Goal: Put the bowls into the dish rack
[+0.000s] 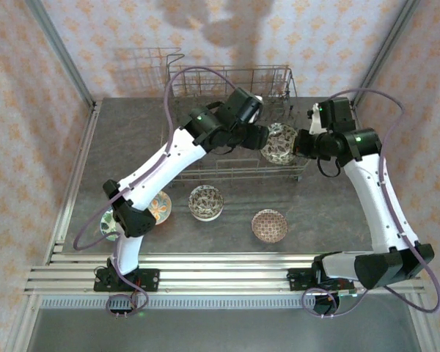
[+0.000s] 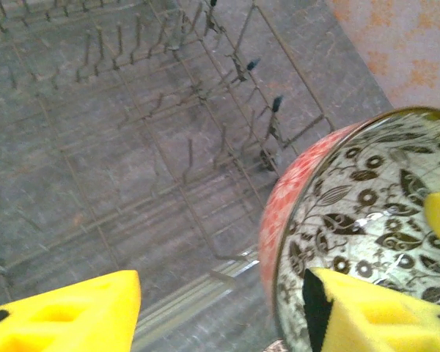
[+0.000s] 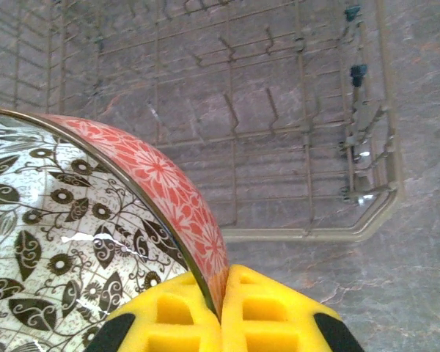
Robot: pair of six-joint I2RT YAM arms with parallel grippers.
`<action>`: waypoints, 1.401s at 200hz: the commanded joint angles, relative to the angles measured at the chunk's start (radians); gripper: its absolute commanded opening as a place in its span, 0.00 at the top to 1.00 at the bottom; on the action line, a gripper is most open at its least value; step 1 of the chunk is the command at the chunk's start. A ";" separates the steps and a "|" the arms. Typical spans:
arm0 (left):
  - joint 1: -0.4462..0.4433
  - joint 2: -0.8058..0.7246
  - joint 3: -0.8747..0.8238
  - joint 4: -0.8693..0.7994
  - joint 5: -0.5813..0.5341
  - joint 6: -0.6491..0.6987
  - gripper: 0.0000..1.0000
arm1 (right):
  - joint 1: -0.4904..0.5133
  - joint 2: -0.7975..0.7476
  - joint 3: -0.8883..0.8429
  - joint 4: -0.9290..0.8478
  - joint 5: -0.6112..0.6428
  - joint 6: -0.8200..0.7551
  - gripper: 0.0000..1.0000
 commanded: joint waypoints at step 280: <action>0.855 -0.437 -0.975 0.193 0.330 0.135 0.35 | 0.260 0.684 0.573 -0.225 1.233 0.182 1.00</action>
